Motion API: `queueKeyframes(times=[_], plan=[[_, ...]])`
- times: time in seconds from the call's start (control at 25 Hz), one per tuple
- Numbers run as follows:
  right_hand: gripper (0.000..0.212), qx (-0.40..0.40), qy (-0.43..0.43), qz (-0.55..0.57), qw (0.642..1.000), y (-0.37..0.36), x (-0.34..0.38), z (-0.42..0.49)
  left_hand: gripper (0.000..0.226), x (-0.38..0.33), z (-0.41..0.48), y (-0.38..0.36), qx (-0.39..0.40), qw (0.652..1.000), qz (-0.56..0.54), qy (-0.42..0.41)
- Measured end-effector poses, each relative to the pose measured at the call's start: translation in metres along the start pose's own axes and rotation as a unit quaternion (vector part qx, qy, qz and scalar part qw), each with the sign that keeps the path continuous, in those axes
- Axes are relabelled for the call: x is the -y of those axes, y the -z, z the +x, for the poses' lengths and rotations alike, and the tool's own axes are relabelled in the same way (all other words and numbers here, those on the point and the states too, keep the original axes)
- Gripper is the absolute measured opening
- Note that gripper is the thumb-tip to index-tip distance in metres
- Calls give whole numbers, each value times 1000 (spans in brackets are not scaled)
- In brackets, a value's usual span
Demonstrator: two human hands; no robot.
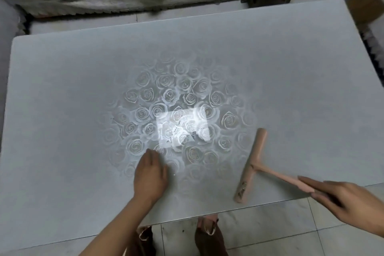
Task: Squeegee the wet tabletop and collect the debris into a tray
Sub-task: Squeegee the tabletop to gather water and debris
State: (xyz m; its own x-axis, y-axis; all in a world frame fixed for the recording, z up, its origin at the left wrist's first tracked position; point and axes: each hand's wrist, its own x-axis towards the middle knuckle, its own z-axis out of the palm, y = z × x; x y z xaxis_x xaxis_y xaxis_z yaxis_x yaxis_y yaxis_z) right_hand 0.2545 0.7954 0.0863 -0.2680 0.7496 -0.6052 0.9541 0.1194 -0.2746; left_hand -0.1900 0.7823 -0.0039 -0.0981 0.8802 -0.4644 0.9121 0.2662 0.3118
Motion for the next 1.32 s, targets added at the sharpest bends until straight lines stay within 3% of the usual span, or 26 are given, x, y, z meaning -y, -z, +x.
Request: queueKeyframes(times=[0.16,0.24,0.4,0.52,0.76,0.84,1.0,1.24,1.32], plan=[[43,-29,85,-89,992,-11,18,54,40,11,-10,-16,36,995,76,60],[42,-26,95,-76,992,-6,17,57,43,2,-18,-24,54,991,92,85],[43,13,25,1,1000,5,-26,1,41,-19,-33,-33,92,981,114,126],[56,-15,2,-55,998,-10,-41,-18,39,-18,-35,-34,142,968,151,139],[44,-30,128,-102,986,-48,106,87,47,-1,-32,-36,231,953,132,148],[41,-55,133,-106,984,-34,105,88,54,6,-32,-36,232,953,131,143],[41,-37,33,-114,992,-7,36,27,66,10,-37,-39,234,957,111,129],[36,-45,86,-87,991,-31,140,88,61,22,-41,-27,175,979,-8,103],[37,-80,69,-61,993,-30,114,67,59,22,-46,-26,124,988,-26,83]])
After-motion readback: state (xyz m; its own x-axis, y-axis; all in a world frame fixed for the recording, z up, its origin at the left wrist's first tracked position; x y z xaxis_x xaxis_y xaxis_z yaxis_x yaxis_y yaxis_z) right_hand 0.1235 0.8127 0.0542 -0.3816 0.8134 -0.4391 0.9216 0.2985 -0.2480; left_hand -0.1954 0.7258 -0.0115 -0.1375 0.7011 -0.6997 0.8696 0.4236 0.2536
